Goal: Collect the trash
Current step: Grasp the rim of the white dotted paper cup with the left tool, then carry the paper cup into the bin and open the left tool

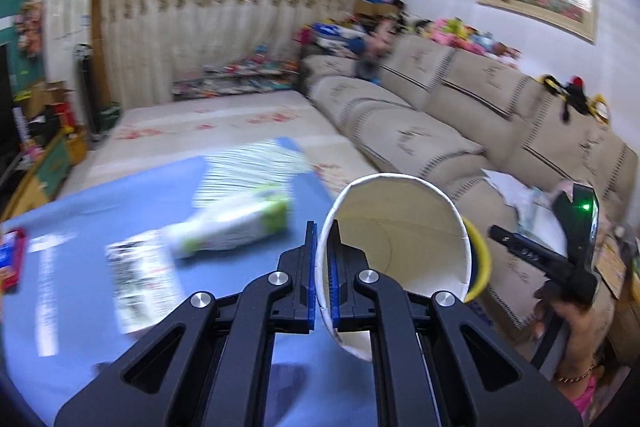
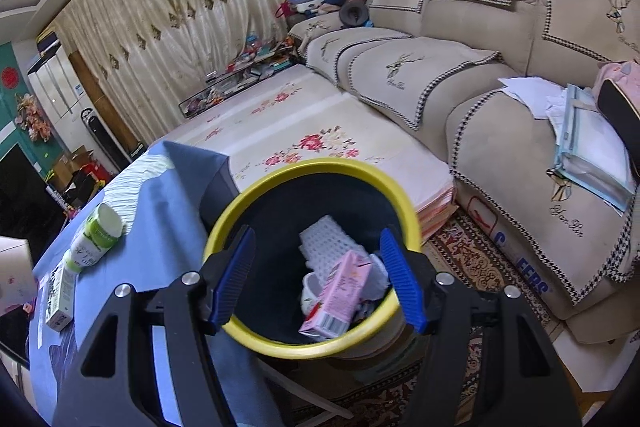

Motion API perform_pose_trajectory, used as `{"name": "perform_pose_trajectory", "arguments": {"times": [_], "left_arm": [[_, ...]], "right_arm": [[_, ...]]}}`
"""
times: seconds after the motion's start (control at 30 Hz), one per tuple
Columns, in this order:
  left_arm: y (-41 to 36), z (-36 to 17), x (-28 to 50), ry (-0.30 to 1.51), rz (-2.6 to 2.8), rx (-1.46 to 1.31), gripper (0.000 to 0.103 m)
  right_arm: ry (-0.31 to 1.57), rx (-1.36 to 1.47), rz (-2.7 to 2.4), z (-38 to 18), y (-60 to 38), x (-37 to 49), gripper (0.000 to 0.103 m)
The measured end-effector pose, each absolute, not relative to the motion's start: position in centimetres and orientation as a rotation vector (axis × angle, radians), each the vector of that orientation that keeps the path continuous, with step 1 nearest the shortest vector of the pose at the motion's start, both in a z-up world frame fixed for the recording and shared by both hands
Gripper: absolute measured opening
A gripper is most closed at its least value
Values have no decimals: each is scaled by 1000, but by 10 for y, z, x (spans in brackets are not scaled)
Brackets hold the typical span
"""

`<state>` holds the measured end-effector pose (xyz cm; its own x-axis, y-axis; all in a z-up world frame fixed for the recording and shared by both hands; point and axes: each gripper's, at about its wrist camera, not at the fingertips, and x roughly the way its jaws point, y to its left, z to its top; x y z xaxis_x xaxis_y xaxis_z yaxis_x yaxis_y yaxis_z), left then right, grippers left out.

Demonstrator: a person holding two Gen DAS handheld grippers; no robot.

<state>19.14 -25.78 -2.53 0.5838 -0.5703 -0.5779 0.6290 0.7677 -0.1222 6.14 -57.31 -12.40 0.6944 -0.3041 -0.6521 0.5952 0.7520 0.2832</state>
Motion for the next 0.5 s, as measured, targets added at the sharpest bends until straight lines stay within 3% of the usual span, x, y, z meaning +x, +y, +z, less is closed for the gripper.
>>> {"name": "perform_pose_trajectory", "arguments": {"times": [0.5], "left_arm": [[-463,-99,215,833,-848,217,6]], "right_arm": [[597,555,-601,-133,-621,28,63]]}}
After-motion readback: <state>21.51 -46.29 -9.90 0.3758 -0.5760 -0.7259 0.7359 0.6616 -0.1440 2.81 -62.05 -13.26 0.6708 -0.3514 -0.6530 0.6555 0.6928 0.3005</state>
